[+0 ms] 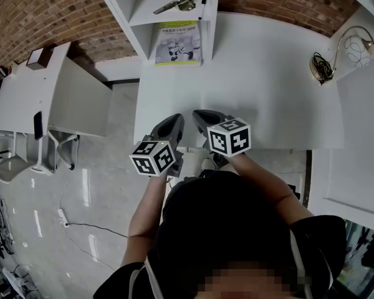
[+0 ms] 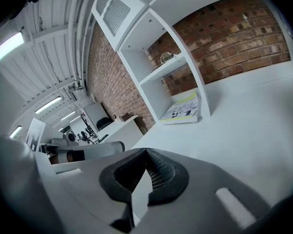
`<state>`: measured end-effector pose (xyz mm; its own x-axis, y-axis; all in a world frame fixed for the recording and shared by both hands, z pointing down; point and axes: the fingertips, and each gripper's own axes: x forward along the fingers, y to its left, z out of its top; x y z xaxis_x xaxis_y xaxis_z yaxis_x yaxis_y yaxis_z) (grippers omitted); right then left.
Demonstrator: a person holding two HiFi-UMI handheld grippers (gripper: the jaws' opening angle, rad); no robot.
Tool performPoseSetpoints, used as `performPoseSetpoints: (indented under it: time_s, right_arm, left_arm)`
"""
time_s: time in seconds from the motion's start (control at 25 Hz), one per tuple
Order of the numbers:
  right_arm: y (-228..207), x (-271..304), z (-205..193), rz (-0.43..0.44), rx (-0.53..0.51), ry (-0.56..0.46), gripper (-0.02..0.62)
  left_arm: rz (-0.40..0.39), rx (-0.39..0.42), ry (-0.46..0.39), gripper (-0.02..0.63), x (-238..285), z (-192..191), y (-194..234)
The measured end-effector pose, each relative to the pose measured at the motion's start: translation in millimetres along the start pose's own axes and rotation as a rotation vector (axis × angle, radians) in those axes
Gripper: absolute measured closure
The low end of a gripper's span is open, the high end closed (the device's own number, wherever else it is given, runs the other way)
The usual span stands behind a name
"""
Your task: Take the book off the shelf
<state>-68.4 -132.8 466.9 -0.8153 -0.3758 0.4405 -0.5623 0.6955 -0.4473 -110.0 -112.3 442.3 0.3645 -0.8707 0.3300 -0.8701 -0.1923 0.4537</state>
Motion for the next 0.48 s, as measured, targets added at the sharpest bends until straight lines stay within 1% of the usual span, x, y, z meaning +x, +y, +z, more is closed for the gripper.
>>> performPoseSetpoints:
  time_s: [0.24,0.36,0.48]
  right_arm:
    - [-12,2,12,0.015,-0.009,-0.01,0.597]
    - [-21,4,10,0.015,-0.025,0.001,0.597]
    - [-25,10,7,0.023,-0.018,0.016,0.597]
  left_arm:
    - [0.025,0.014,0.013,0.601,16,6,2]
    - [0.029,0.014,0.013,0.601,24,3,0]
    - [0.041,0.021,0.013,0.601,29,4,2]
